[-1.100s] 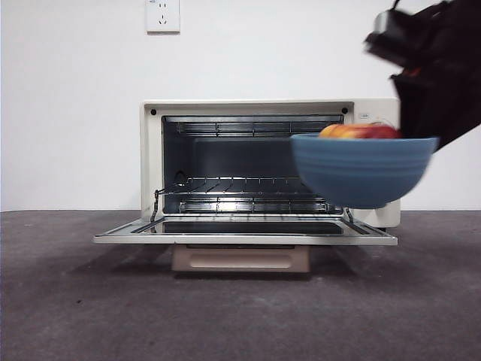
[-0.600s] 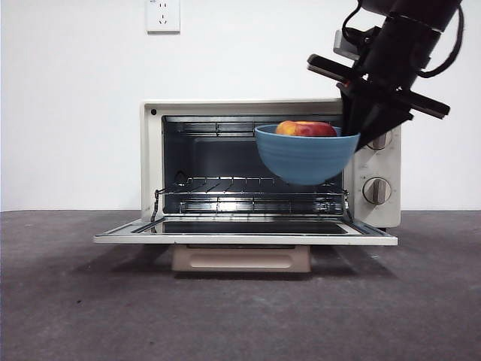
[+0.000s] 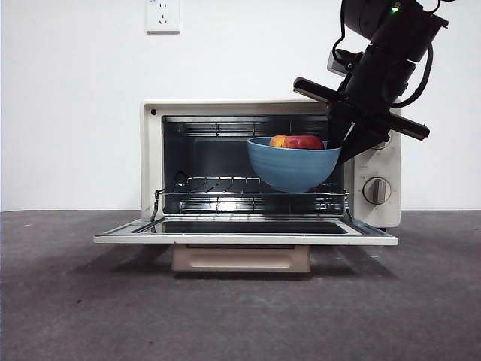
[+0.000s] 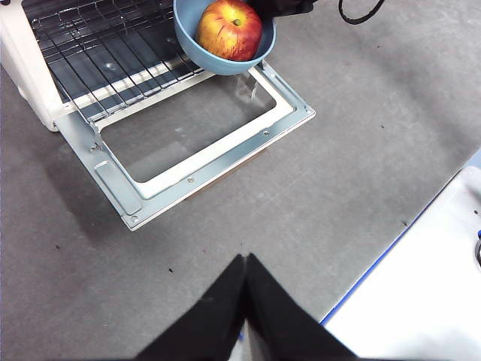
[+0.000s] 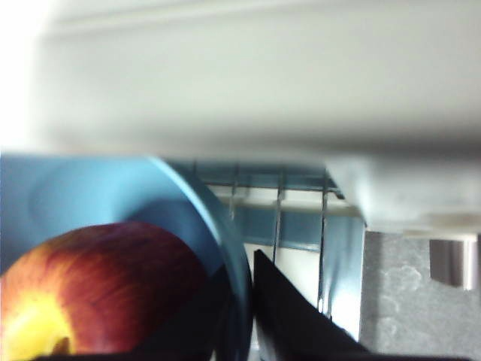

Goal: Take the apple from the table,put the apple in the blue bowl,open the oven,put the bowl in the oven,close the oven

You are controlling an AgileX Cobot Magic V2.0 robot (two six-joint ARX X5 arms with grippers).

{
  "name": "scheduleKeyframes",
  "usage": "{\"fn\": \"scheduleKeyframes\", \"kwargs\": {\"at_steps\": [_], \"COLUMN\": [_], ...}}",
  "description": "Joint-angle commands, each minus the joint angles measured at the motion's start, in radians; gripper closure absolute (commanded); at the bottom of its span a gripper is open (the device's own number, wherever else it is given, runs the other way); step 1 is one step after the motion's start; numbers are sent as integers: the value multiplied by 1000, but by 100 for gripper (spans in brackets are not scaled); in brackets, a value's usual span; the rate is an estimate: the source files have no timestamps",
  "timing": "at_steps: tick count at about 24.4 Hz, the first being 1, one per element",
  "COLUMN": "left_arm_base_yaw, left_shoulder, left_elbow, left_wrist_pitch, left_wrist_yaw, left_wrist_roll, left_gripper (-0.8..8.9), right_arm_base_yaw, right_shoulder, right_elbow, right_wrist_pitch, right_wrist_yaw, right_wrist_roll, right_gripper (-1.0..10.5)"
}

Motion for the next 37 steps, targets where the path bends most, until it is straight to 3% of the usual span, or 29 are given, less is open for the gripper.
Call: {"fn": "scheduleKeyframes", "kwargs": {"at_steps": [1, 8, 12, 18, 23, 26, 29, 37], "left_arm_base_yaw": [-3, -3, -3, -3, -3, -3, -3, -3], "left_shoulder": [6, 6, 6, 6, 6, 6, 6, 6], "left_elbow": [13, 13, 13, 13, 13, 13, 13, 13], "left_wrist_pitch": [9, 10, 12, 12, 13, 15, 14, 13], "left_wrist_yaw": [-2, -2, -2, -2, -2, -2, -2, -2], "left_wrist_roll": [6, 6, 6, 6, 6, 6, 6, 6], "left_gripper": [806, 806, 806, 806, 806, 806, 806, 807], "right_arm_base_yaw": [-3, -2, -1, 19, 19, 19, 19, 26], "right_shoulder": [27, 41, 41, 40, 40, 40, 40, 40], "right_elbow": [19, 19, 19, 19, 19, 19, 19, 19], "right_wrist_pitch": [22, 52, 69, 118, 116, 117, 124, 160], "right_wrist_yaw": [24, 40, 44, 54, 70, 37, 41, 73], "right_wrist_roll": [31, 48, 51, 53, 55, 51, 52, 106], "right_gripper": [945, 943, 774, 718, 750, 748, 937, 943]}}
